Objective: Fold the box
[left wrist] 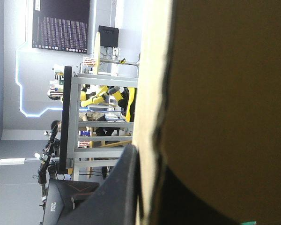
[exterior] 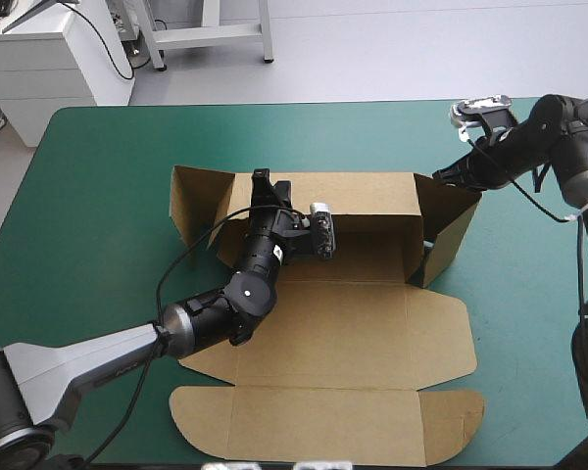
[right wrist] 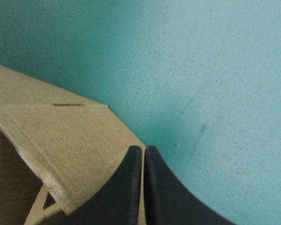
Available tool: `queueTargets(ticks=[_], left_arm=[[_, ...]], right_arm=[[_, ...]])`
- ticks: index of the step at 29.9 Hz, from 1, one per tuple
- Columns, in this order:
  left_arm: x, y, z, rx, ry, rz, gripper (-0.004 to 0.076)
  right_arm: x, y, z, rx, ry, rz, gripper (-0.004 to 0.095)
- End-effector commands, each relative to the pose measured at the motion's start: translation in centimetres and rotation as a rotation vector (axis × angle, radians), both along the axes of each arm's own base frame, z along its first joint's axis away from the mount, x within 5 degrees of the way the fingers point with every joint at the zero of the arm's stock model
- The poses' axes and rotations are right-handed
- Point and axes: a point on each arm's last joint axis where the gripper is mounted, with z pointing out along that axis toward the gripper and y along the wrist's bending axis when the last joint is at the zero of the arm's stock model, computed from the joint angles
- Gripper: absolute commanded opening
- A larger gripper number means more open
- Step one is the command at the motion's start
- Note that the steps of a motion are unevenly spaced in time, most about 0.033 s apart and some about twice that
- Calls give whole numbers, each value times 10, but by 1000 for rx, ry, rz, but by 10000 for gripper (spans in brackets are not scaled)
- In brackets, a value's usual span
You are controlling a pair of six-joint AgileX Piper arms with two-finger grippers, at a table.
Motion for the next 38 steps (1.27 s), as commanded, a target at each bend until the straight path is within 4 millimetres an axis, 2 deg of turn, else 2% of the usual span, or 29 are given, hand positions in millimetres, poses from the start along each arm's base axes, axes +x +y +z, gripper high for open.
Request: queueTargets(ticks=[1, 8, 11, 17, 29, 38], left_arm=[[-2, 6, 20, -53, -64, 36, -8], [-2, 6, 20, -53, -64, 36, -8], [-2, 6, 20, -53, -64, 36, -8], [-2, 7, 21, -95, -64, 58, -8], [1, 8, 56, -184, -143, 96, -8], [2, 9, 57, -235, -138, 115, -8]], right_arm=[[-15, 3, 25, 1, -39, 48, 0], [-30, 25, 35, 53, -58, 114, 0], [-35, 32, 32, 31, -47, 137, 0], [-34, 29, 32, 23, -60, 104, 0], [-29, 22, 32, -24, -100, 35, -2], [-29, 22, 33, -24, -108, 31, -2]])
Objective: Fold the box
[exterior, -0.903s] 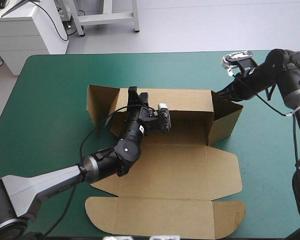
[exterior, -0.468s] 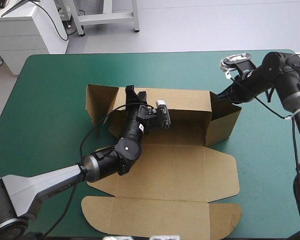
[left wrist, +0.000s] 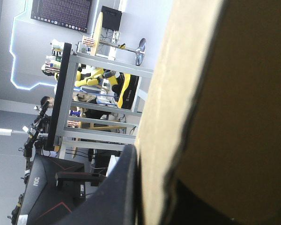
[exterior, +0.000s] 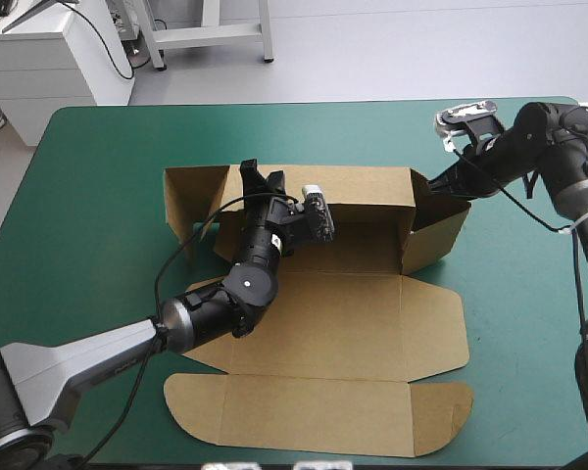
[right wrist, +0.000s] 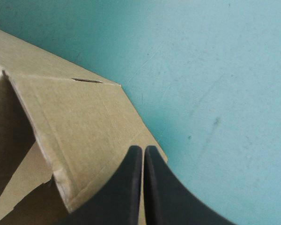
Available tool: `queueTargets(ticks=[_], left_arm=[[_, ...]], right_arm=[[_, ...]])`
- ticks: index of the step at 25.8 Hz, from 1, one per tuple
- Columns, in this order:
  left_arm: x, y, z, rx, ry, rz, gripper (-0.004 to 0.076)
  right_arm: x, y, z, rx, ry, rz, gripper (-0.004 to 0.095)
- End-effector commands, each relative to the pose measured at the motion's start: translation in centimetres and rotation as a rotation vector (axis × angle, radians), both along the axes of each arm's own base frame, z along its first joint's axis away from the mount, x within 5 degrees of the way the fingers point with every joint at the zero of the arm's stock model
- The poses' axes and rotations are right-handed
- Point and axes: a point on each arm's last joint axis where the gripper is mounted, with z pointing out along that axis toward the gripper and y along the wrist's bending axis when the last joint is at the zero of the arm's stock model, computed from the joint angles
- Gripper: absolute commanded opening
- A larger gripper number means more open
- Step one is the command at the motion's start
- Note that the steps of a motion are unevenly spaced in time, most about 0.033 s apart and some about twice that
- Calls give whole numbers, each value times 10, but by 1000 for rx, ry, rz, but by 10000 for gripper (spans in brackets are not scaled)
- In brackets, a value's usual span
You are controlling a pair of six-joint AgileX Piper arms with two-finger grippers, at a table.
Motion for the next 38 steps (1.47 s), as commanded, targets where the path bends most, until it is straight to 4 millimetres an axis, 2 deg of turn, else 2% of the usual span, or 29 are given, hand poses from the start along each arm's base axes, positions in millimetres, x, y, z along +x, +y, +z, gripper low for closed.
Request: queueTargets(ticks=[1, 4, 17, 24, 27, 34, 38], left_arm=[[-2, 10, 39, -129, -134, 61, -8], [-2, 12, 40, -231, -116, 81, -8], [-3, 12, 43, -189, -132, 66, -8], [-6, 15, 56, -219, -149, 53, -8], [-7, 9, 52, -44, -151, -36, -8], [-7, 9, 52, -44, -148, -36, -8], [-1, 1, 37, -7, -120, -36, -8]], right_arm=[[-10, -1, 24, 14, -99, -8, -2], [-9, -1, 25, 15, -112, -11, -2], [-1, -2, 30, 30, -204, -45, -2], [3, -6, 33, 1, -257, -91, -2], [6, -8, 35, -5, -292, -113, -2], [5, -8, 35, -1, -286, -112, -2], [2, -7, 31, -12, -239, -96, -2]])
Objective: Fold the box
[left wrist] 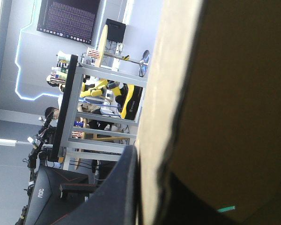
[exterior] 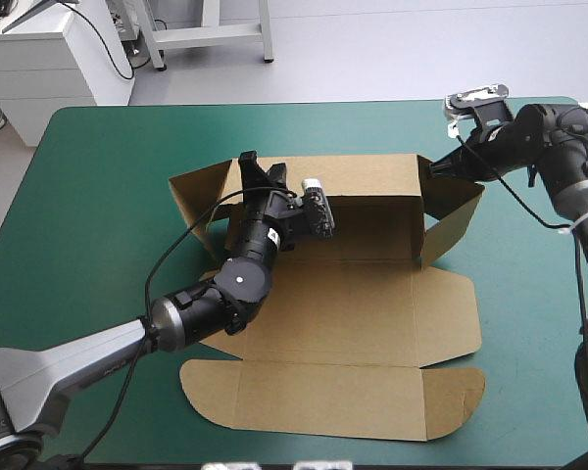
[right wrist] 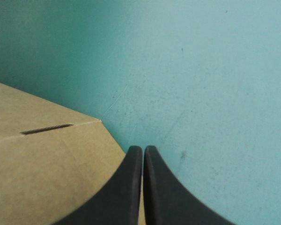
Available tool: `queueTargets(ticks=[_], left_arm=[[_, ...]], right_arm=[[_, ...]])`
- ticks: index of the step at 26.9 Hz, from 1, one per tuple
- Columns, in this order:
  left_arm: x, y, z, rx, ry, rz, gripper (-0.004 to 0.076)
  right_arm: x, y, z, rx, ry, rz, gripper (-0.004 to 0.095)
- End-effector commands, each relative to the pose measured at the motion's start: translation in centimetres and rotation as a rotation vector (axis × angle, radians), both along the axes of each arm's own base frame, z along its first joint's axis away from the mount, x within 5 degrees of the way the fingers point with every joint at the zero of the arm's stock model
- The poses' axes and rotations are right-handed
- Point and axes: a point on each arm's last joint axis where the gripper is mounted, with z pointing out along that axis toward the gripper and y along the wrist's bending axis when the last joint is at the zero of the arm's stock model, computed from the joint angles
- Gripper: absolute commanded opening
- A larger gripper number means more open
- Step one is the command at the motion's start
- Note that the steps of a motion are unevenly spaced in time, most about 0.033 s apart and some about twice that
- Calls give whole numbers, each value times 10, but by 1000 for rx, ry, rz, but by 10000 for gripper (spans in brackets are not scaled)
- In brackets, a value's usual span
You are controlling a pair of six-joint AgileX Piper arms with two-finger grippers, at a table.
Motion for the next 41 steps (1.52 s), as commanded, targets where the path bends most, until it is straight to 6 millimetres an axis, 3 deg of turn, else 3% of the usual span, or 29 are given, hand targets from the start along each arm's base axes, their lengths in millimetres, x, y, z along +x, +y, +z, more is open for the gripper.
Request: queueTargets(ticks=[1, 6, 23, 33, 41], left_arm=[[4, -3, 12, 17, -81, 8, -8], [13, -13, -13, 75, -51, 17, -8], [14, -14, -17, 74, -40, 24, -8], [18, -19, -32, 105, -15, 28, -8], [18, -19, -32, 107, -17, 25, -8]], right_arm=[[-12, -1, 25, 1, -77, 9, -2], [-16, -1, 20, -5, -18, 19, -2], [-30, 16, -17, 136, 155, 158, -2], [-67, 13, -22, 149, 14, 135, -2], [-83, 13, -60, 208, -151, 110, -2]])
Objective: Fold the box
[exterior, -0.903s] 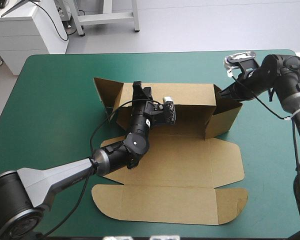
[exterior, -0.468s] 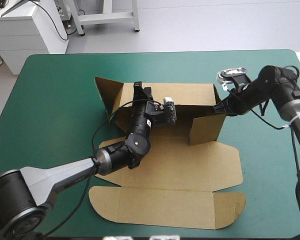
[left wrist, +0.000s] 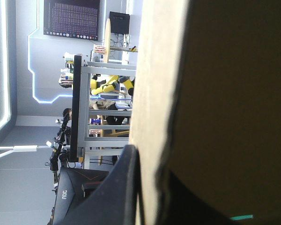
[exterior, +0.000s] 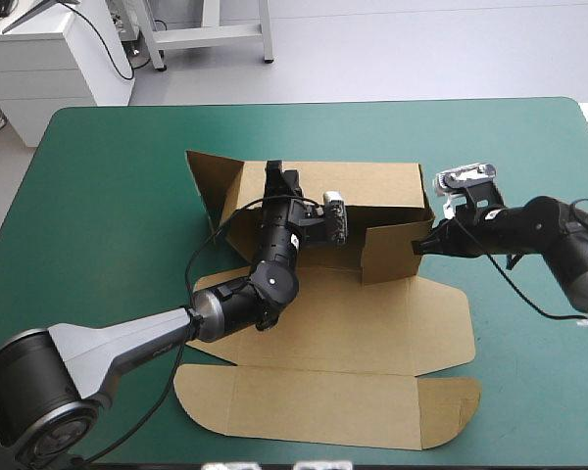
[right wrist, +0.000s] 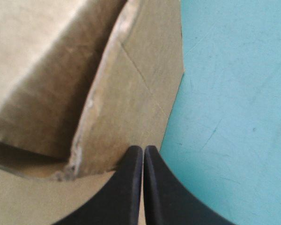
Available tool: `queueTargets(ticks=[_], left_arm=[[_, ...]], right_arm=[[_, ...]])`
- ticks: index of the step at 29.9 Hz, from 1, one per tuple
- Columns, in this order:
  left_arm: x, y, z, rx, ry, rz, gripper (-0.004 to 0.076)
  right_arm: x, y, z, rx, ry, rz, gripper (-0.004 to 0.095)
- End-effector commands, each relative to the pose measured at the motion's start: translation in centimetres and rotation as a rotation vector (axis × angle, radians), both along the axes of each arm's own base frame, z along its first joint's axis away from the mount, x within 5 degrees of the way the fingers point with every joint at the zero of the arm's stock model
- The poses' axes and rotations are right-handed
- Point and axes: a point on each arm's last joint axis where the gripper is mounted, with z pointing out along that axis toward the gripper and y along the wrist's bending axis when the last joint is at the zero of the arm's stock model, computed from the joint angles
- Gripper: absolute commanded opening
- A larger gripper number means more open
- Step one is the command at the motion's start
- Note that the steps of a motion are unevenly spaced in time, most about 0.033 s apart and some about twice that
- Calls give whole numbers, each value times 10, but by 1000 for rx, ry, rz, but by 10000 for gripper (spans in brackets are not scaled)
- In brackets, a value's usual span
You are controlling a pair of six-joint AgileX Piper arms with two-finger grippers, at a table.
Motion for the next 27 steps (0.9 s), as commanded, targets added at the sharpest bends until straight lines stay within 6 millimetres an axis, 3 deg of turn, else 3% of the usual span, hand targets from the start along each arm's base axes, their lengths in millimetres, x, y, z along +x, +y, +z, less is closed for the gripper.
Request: queueTargets(ticks=[1, 7, 10, 14, 17, 27], left_arm=[[-2, 1, 12, -52, -12, 0, -8], [-2, 1, 12, -52, -11, -2, -8], [-2, 1, 12, -52, -11, -2, -8], [-2, 1, 12, -52, -12, 0, -8], [-2, 1, 12, -52, -12, 0, -8], [-2, 1, 12, -52, -11, -2, -8]], right_arm=[[-6, 1, 5, 50, -152, -21, -2], [-6, 1, -4, 20, -215, 13, 1], [-8, 1, -2, 0, -226, 38, 63], [-13, 2, -2, -34, -207, 86, 366], [-18, 3, -3, -47, -185, 141, 510], [-20, 5, -3, -70, -196, 198, 524]])
